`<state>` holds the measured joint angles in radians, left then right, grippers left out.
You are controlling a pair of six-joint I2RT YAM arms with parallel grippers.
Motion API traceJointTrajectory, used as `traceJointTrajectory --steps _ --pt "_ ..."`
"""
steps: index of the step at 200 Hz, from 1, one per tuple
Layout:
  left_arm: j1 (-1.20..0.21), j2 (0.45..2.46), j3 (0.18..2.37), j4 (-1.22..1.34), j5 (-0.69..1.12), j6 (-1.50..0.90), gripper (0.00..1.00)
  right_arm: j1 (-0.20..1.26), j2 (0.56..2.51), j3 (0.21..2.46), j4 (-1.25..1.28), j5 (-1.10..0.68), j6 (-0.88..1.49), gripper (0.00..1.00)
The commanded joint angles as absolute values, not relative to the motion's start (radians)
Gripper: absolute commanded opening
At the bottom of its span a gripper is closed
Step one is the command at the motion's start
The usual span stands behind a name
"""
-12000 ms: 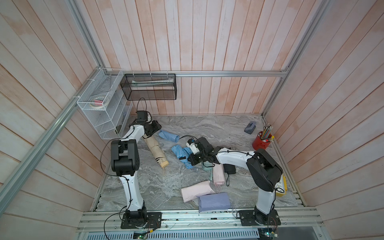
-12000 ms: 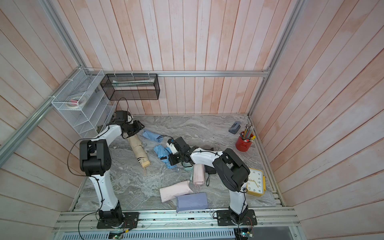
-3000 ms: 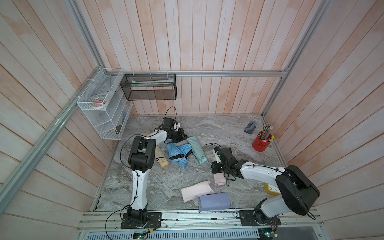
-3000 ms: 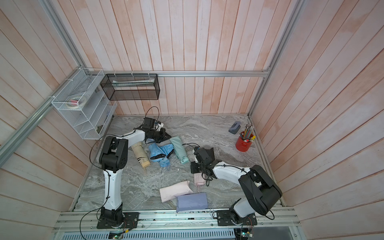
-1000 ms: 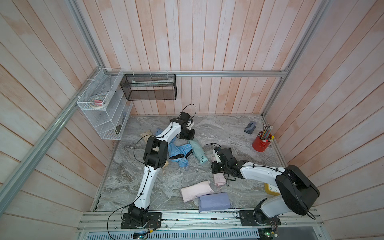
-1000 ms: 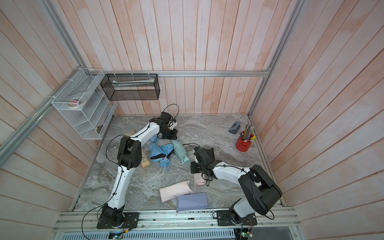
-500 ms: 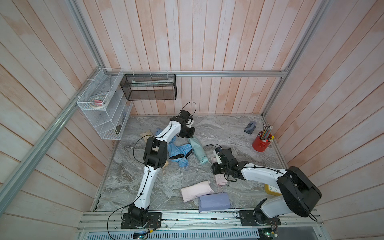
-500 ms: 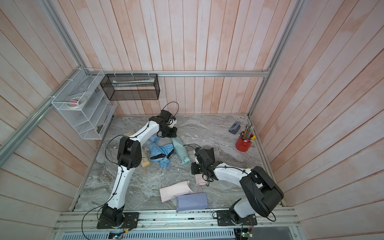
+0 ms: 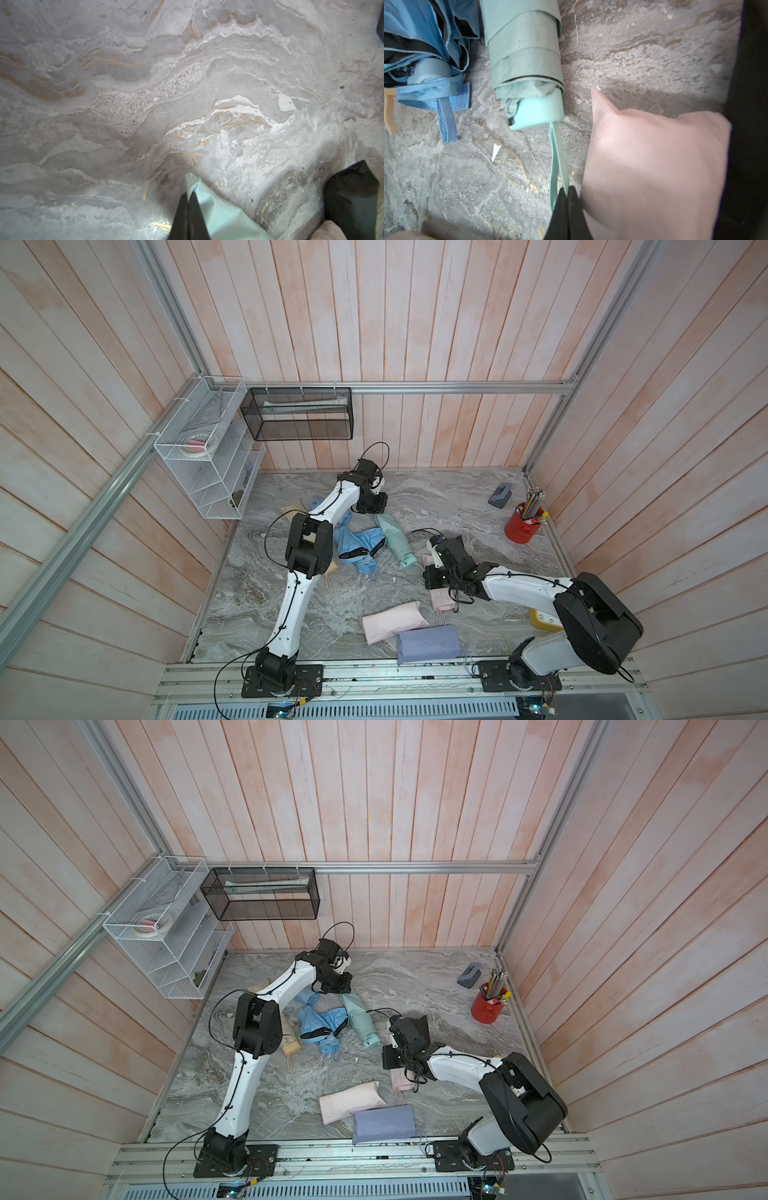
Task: Take umbrellas out of sleeves
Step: Take out the umbrella from the umbrella sleeve.
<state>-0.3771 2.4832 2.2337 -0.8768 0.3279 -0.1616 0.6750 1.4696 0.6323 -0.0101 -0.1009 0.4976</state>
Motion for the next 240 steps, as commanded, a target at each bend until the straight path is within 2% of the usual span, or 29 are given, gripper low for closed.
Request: traceJointTrajectory --steps 1,240 --pt "-0.364 2.489 2.266 -0.870 0.305 -0.164 0.00 0.672 1.451 0.612 -0.030 -0.126 0.498 0.00" --pt "-0.337 2.490 2.312 -0.882 0.287 -0.194 0.00 0.697 1.434 0.618 -0.029 -0.130 0.485 0.00"
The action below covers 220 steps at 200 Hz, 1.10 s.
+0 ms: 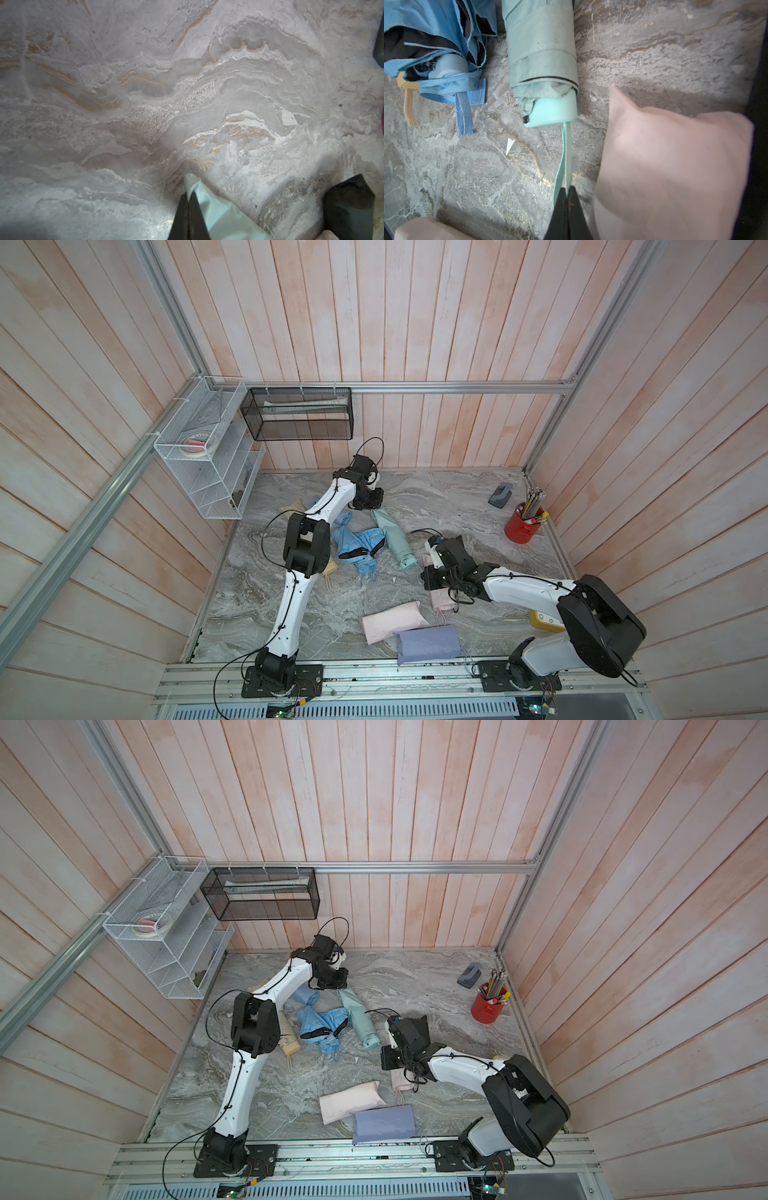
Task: Take umbrellas out of sleeves
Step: Take out the umbrella from the umbrella sleeve.
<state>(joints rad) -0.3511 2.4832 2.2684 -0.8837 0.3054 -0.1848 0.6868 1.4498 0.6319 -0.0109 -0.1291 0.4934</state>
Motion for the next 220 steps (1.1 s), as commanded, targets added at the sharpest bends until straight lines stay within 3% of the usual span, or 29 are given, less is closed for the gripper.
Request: traceJointTrajectory --steps 1,220 --pt "-0.337 2.491 2.314 -0.882 0.287 -0.194 0.00 0.697 1.434 0.618 -0.029 -0.130 0.485 0.00" --pt "-0.284 2.585 2.477 -0.932 0.288 -0.174 0.00 0.696 1.457 0.617 -0.013 -0.129 0.489 0.00"
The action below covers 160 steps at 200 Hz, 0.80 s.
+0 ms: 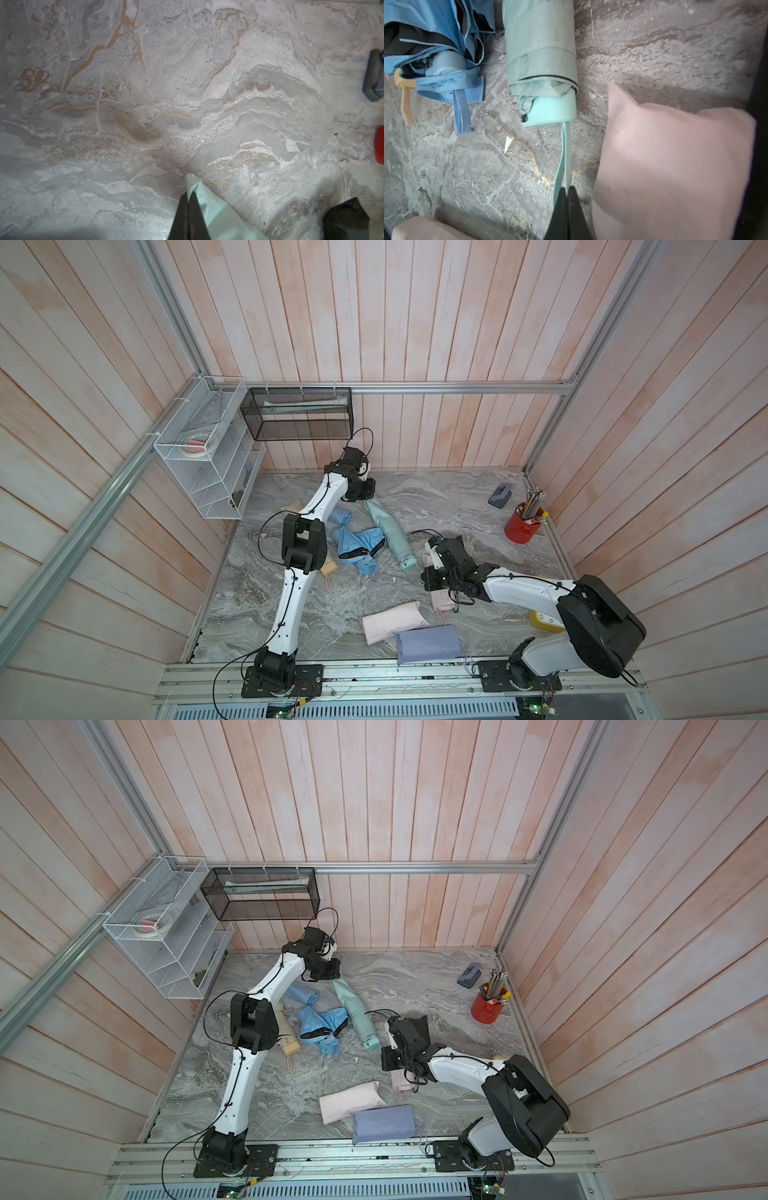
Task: Take umbrellas out of sleeves
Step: Take out the umbrella from the umbrella sleeve, then place the umbrella sleeve at the center of the board.
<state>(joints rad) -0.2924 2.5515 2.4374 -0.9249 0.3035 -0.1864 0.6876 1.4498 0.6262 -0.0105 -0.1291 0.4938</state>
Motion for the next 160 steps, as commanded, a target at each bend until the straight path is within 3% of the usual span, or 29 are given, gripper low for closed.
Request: traceJointTrajectory --steps 1,134,147,160 --pt "-0.284 2.587 2.477 -0.932 0.288 -0.175 0.00 0.696 1.457 0.618 -0.012 -0.129 0.488 0.00" --pt "-0.233 2.626 2.537 -0.887 0.278 -0.173 0.00 0.696 1.478 0.633 -0.018 -0.126 0.486 0.00" --pt "-0.228 2.626 2.537 -0.882 0.277 -0.176 0.06 0.696 1.484 0.642 -0.020 -0.129 0.483 0.00" --pt "-0.227 2.625 2.536 -0.879 0.281 -0.178 0.18 0.696 1.489 0.650 -0.024 -0.130 0.480 0.00"
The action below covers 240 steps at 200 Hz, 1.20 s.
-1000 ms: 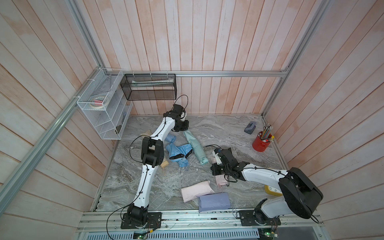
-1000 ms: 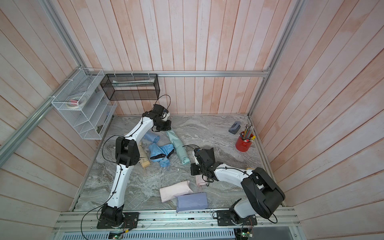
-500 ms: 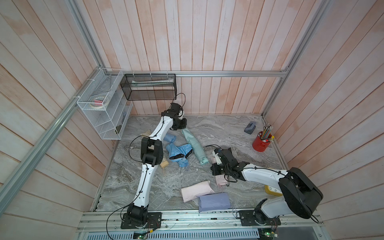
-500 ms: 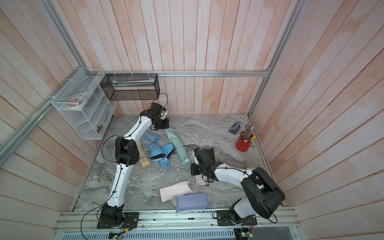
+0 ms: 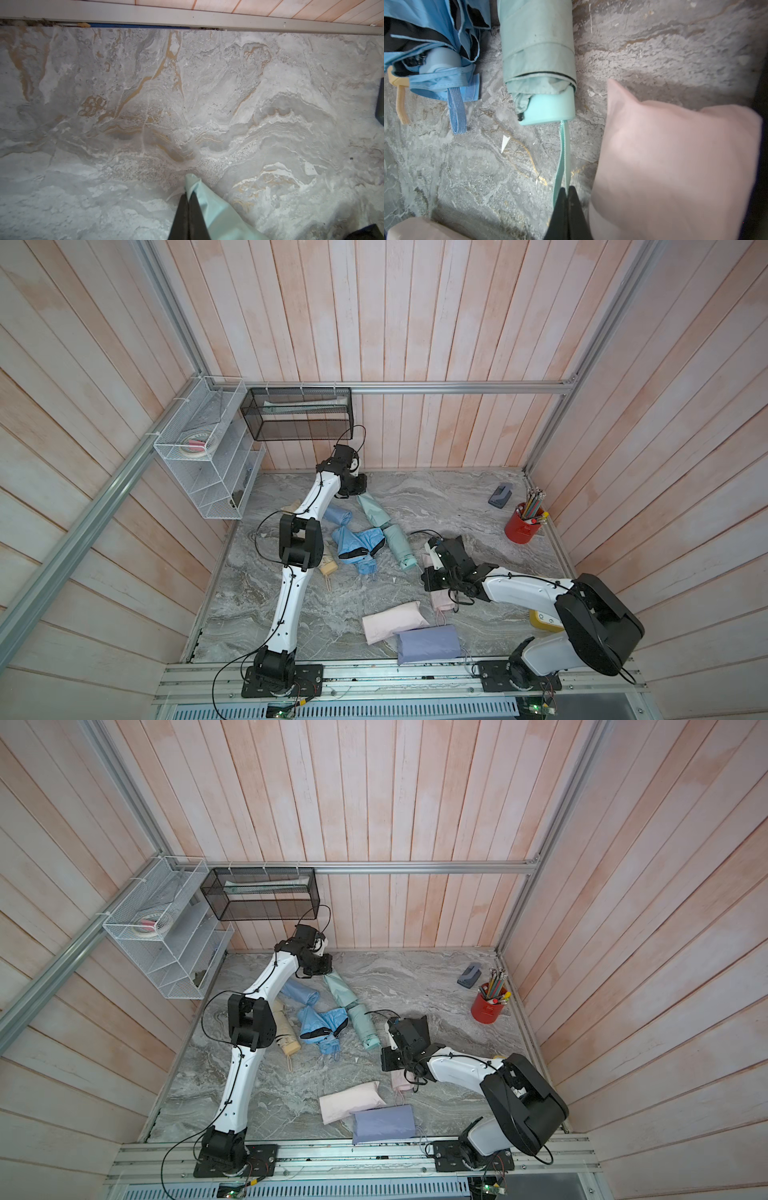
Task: Take umbrellas out of sleeves
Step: Place the umbrella sleeve at the center of the board, then adjust the umbrella at the center of the board.
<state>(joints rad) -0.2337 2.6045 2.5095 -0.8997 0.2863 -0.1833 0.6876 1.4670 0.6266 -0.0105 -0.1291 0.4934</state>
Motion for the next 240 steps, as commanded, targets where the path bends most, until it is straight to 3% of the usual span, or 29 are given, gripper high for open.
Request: traceJointTrajectory --steps 1,18,27,116,181,240 --pt "-0.227 2.625 2.537 -0.879 0.281 -0.178 0.20 0.696 1.489 0.652 -0.023 -0.131 0.480 0.00" --pt "-0.227 2.616 2.533 -0.875 0.291 -0.182 0.42 0.696 1.493 0.664 -0.028 -0.130 0.477 0.00" --pt "-0.227 2.607 2.522 -0.870 0.295 -0.185 0.46 0.696 1.492 0.670 -0.032 -0.132 0.474 0.00" --pt "-0.257 2.169 1.945 -0.556 0.347 -0.283 0.49 0.681 1.488 0.767 -0.087 -0.148 0.421 0.37" --pt "-0.291 1.812 1.375 -0.226 0.454 -0.416 0.49 0.605 1.671 0.941 -0.127 -0.256 0.353 0.41" --pt "-0.329 1.700 1.178 -0.173 0.471 -0.442 0.49 0.604 1.807 1.051 -0.141 -0.290 0.351 0.41"
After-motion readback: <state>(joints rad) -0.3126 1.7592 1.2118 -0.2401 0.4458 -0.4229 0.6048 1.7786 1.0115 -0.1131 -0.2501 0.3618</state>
